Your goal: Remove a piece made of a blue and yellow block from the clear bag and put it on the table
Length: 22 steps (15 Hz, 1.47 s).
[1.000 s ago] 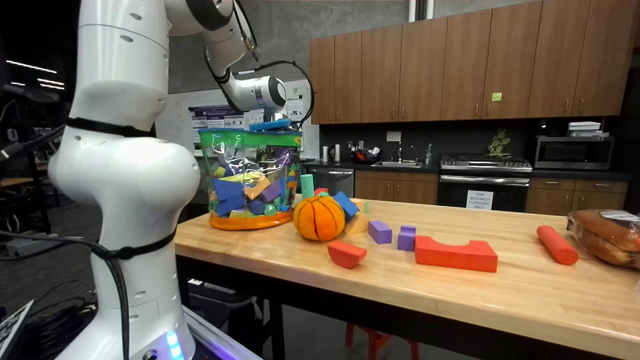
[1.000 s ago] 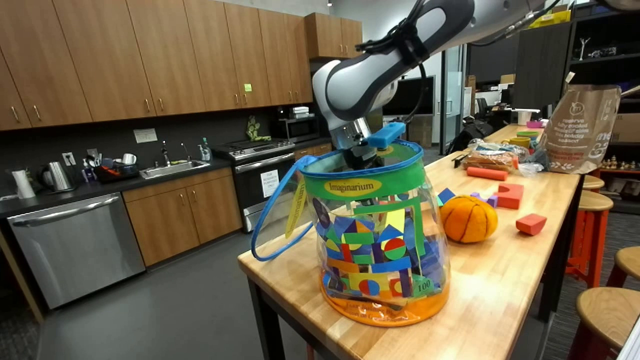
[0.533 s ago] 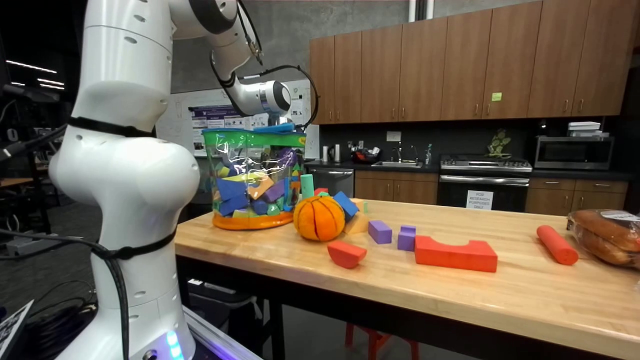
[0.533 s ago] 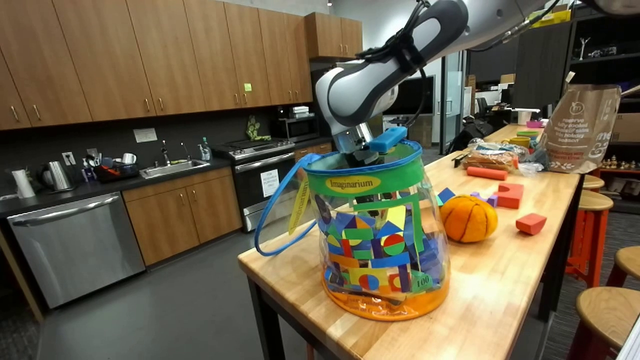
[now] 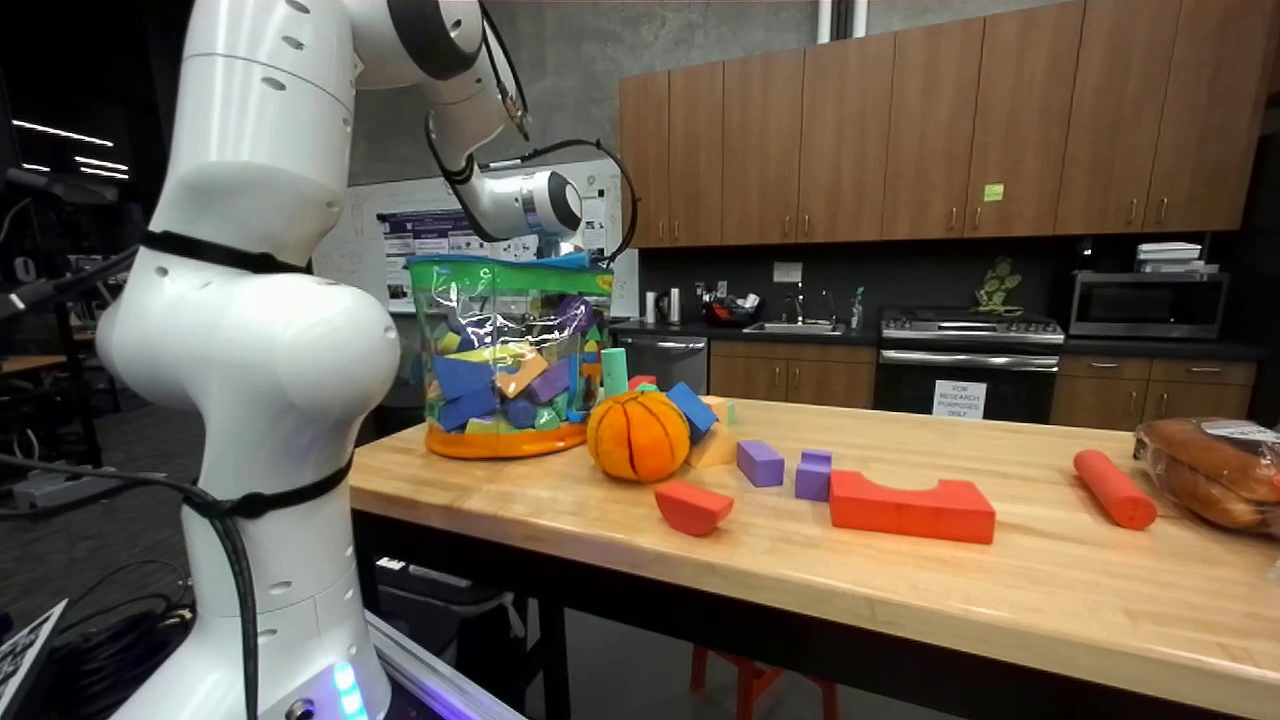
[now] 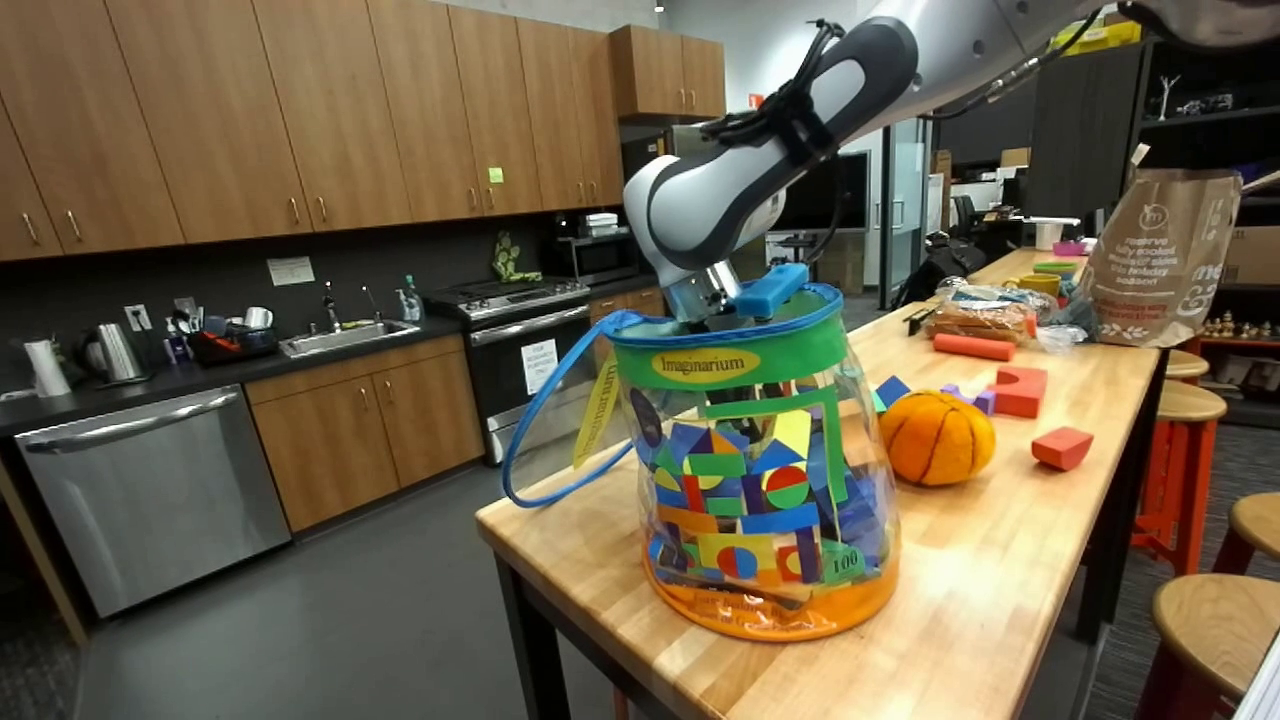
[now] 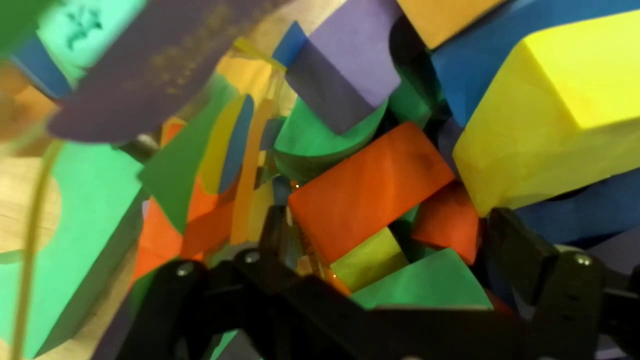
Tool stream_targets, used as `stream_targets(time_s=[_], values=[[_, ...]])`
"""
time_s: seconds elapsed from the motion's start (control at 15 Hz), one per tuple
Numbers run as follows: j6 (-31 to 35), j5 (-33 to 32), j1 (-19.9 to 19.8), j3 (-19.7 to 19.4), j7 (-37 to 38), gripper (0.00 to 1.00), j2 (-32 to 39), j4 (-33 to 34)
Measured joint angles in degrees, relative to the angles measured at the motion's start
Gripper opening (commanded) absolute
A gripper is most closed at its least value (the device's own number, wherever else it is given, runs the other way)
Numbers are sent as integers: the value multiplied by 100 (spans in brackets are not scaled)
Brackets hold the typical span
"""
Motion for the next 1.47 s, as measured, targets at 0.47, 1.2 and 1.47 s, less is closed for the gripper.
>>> stream_targets(time_s=[0.47,1.2,1.47], values=[[-330,-189,67,0,100,74,305,303],[-690,-333,89,-8,133,9,517,632],[-674,-333,88,-8,133,0,433,678]])
